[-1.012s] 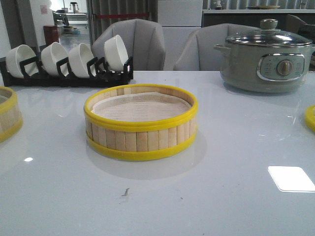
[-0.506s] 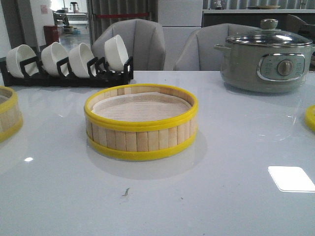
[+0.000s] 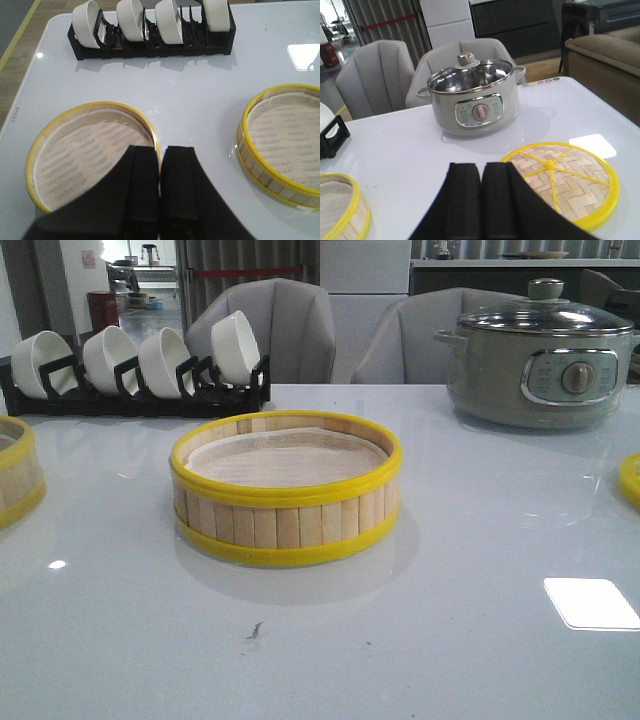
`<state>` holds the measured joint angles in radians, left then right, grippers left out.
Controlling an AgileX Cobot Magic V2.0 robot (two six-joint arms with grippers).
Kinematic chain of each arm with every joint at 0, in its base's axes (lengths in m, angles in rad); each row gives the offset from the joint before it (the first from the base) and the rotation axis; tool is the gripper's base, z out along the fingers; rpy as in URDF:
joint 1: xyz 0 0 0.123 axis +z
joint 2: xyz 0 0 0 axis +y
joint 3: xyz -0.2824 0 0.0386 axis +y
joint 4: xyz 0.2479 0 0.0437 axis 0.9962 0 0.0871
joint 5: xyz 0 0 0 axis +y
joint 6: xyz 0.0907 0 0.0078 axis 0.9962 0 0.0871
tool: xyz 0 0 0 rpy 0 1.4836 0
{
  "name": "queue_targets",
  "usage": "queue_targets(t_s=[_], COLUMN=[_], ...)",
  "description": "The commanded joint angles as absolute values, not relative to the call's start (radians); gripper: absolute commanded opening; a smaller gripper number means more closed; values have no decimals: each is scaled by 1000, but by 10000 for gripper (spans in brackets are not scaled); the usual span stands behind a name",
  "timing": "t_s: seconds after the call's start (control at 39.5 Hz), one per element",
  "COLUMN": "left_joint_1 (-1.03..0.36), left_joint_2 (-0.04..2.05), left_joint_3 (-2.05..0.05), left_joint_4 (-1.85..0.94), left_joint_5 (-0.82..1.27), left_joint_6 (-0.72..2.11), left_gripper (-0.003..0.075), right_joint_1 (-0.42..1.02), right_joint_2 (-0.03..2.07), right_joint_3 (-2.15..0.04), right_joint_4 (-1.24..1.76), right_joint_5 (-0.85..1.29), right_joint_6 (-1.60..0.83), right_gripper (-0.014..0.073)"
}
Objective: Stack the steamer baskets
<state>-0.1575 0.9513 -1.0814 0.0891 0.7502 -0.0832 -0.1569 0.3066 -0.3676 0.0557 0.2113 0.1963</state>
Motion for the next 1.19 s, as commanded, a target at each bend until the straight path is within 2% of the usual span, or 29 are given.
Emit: queue_targets(t_s=[0.0, 0.1, 0.28, 0.76, 0.81, 0.86, 0.91, 0.99, 1.01, 1.04, 1.11, 1.16], left_joint_1=[-160, -160, -160, -160, -160, -160, -160, -160, -160, -160, -160, -160], left_joint_2=[944, 944, 944, 944, 944, 944, 950, 966, 972, 981, 1014, 1042], left_joint_3=[-1110, -1110, -1110, -1110, -1110, -1110, -1110, -1110, -1110, -1110, -1110, -1110], left_joint_4=[89, 89, 89, 89, 89, 89, 89, 89, 89, 89, 81, 79], left_joint_5=[672, 672, 676, 695, 697, 695, 688, 669, 664, 664, 666, 675], left_joint_6=[-86, -86, -86, -86, -86, -86, -86, -86, -86, -86, -86, -88], left_gripper=[87, 87, 87, 87, 87, 90, 114, 214, 252, 308, 455, 516], right_joint_1=[-158, -158, -158, -158, -158, -158, -158, -158, -158, -158, -158, -158], right_joint_2=[489, 654, 812, 864, 864, 864, 865, 865, 865, 865, 865, 865], right_joint_3=[-503, -605, -678, -682, -682, -682, -682, -682, -682, -682, -682, -682], right_joint_4=[48, 48, 48, 60, 60, 60, 60, 60, 60, 60, 60, 60], right_joint_5=[160, 208, 256, 278, 279, 267, 245, 224, 218, 218, 220, 224], right_joint_6=[183, 183, 183, 184, 183, 183, 183, 183, 183, 183, 183, 183], right_gripper=[28, 28, 28, 33, 53, 136, 251, 427, 457, 480, 471, 459])
